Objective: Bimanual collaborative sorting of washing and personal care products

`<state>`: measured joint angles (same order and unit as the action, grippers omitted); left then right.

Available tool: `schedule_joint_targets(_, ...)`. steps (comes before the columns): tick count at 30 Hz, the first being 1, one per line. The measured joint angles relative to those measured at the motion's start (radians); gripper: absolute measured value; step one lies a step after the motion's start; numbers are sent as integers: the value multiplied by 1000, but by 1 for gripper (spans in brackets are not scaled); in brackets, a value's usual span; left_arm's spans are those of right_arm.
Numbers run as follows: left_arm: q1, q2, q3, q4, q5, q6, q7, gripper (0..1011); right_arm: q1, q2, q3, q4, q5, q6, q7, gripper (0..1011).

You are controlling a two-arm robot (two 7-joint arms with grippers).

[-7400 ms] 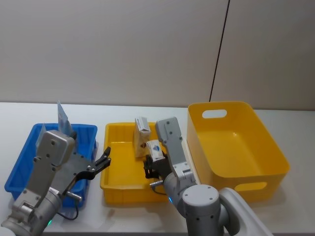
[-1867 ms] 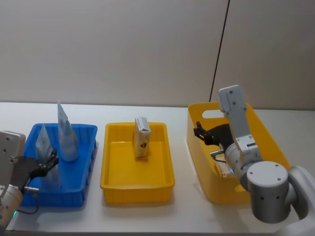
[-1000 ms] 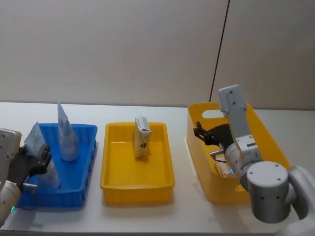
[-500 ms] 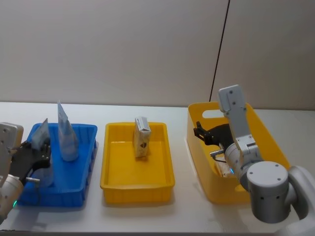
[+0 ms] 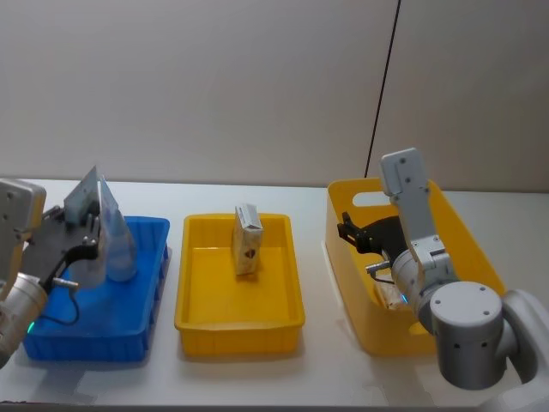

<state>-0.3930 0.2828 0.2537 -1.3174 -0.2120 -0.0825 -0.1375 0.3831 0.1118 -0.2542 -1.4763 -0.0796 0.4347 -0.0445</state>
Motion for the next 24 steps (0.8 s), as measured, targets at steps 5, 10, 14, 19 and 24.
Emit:
schedule_joint_targets(5, 7, 5, -1, -56, 8, 9, -3, 193, 0, 0, 0, 0, 0, 0, 0, 1004)
schedule_joint_targets(10, 11, 9, 2, -110, 16, 20, -13, 193, 0, 0, 0, 0, 0, 0, 0, 1004)
schedule_joint_targets(14, 10, 10, 11, -143, 22, 26, -30, 193, 0, 0, 0, 0, 0, 0, 0, 1004)
schedule_joint_targets(19, -1, 11, 27, -164, 27, 29, -60, 193, 0, 0, 0, 0, 0, 0, 0, 1004)
schedule_joint_targets(24, -16, 9, 47, -175, 31, 28, -93, 193, 0, 0, 0, 0, 0, 0, 0, 1004)
